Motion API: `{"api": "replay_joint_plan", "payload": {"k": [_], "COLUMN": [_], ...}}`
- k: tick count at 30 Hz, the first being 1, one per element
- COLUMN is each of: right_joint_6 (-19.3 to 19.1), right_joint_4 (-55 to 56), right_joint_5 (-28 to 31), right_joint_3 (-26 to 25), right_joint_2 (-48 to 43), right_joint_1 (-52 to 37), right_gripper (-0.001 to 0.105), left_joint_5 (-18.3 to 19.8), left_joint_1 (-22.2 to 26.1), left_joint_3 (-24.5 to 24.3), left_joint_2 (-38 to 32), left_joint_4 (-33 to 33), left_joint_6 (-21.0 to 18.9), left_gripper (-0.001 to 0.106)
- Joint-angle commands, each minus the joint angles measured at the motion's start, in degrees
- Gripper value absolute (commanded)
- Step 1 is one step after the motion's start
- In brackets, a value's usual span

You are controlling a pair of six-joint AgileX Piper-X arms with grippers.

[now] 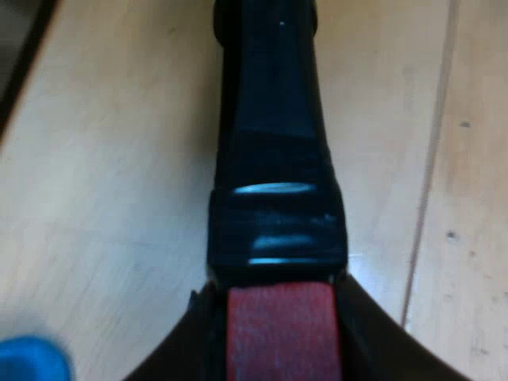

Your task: Put the handle in the coffee machine

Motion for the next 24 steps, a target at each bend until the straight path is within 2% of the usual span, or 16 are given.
{"api": "replay_joint_plan", "payload": {"k": [1,10,17,20,24], "right_joint_6": [-0.52,-0.52,-1.65,-3.69,-4.6], "right_joint_4": [0.08,0.07,-0.08,-1.22,-3.34], "right_joint_5": [3.46,3.45,4.38,10.58,18.24], "right_joint_3": [-0.51,-0.51,-0.51,-0.51,-0.51], "right_joint_2": [-0.83,-0.68,-0.83,-1.09,-1.82], "right_joint_1": [-0.17,-0.17,-0.02,1.33,6.01], "right_gripper": [0.089,0.089,0.089,0.089,0.089], "left_joint_5": [2.0,2.0,6.08,7.22,8.03], "left_joint_1": [3.75,8.73,17.97,21.36,26.27], "left_joint_3": [-0.51,-0.51,-0.51,-0.51,-0.51], "left_joint_2": [0.04,0.04,0.04,0.04,0.24], "left_joint_4": [-1.51,-1.51,0.44,1.08,1.06], "left_joint_6": [-0.59,-0.73,-1.96,-1.54,0.9], "left_gripper": [0.0,0.0,0.0,0.0,0.0]}}
